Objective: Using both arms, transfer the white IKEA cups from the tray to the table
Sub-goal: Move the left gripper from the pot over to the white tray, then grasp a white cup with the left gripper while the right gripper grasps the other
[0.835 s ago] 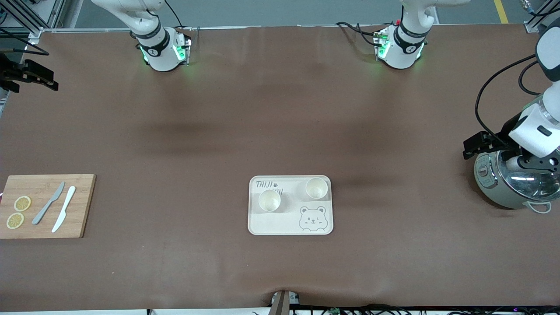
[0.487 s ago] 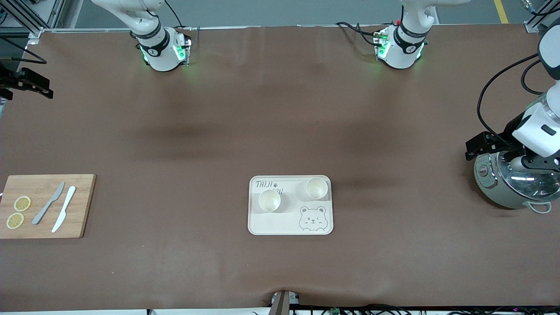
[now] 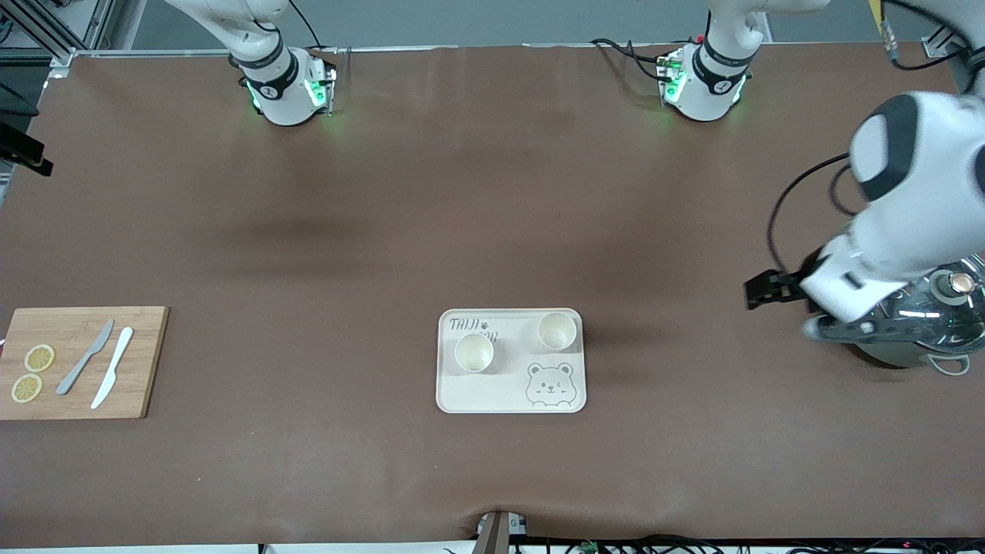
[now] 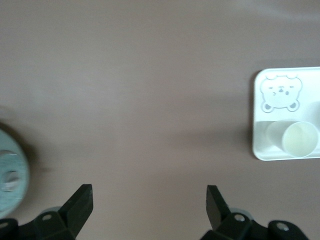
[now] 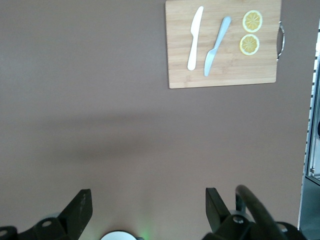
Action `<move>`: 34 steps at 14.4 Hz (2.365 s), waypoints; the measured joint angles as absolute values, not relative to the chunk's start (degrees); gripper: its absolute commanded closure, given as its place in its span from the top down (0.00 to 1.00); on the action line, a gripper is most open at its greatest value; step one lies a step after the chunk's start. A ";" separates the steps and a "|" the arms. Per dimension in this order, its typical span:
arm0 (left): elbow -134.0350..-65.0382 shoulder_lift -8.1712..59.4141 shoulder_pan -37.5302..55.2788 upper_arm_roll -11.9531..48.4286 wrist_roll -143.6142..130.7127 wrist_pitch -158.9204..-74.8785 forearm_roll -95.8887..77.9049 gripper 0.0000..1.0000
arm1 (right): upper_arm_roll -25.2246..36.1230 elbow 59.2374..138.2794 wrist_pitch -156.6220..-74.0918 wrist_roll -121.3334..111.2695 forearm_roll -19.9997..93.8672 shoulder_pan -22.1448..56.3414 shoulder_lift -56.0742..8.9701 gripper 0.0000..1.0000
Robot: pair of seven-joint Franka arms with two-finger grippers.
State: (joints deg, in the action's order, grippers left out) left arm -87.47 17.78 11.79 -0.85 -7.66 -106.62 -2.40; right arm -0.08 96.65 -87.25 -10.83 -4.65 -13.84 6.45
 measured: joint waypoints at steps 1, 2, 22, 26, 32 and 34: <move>-86.78 19.21 13.48 -0.80 -9.53 -106.86 -2.40 1.00 | -0.06 96.63 -88.10 -10.89 -4.55 -14.46 6.47 1.00; -85.62 20.70 14.94 -0.78 -10.87 -106.97 -2.40 1.00 | -0.06 96.60 -88.84 -10.97 -4.55 -14.71 6.48 1.00; -83.37 39.57 28.96 -0.54 -33.91 -125.12 -2.44 1.00 | -1.61 96.52 -90.38 -7.25 -3.06 -9.11 6.08 1.00; -85.72 39.58 30.05 -0.51 -35.80 -128.61 -2.48 1.00 | -1.87 94.64 -92.76 -0.67 1.15 -5.76 0.85 1.00; -86.33 39.59 30.46 -0.53 -36.28 -129.83 -2.48 1.00 | -2.78 93.81 -109.48 25.27 2.50 11.02 -11.13 1.00; -87.71 39.60 30.55 -0.52 -36.44 -131.93 -2.48 1.00 | -2.76 93.19 -115.35 28.79 2.48 14.14 -16.50 1.00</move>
